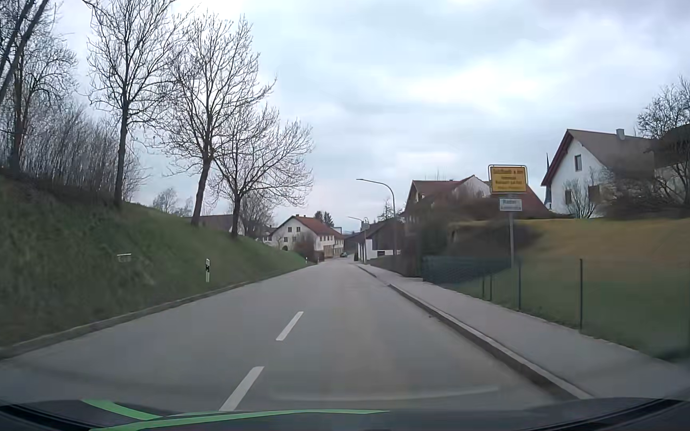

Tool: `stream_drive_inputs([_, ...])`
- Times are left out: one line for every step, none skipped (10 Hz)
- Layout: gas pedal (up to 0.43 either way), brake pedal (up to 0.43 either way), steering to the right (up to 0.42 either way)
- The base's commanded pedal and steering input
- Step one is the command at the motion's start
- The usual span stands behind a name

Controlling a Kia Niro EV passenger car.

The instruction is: Follow the waypoints while adhering to traffic rules and regulations

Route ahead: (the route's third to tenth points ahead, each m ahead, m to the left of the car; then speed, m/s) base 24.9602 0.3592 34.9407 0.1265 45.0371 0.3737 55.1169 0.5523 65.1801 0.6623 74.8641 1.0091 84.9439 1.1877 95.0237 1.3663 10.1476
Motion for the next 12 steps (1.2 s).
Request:
stream_drive_inputs([0.0, 0.0, -0.004])
stream_drive_inputs([0.0, 0.0, 0.0])
stream_drive_inputs([0.0, 0.0, 0.003])
stream_drive_inputs([0.0, 0.0, 0.003])
stream_drive_inputs([0.0, 0.0, 0.002])
stream_drive_inputs([0.0, 0.0, 0.002])
stream_drive_inputs([0.0, 0.0, 0.001])
stream_drive_inputs([0.0, 0.0, 0.0])
stream_drive_inputs([0.0, 0.0, 0.0])
stream_drive_inputs([0.0, 0.0, 0.0])
stream_drive_inputs([0.0, 0.0, 0.0])
stream_drive_inputs([0.0, 0.0, 0.0])
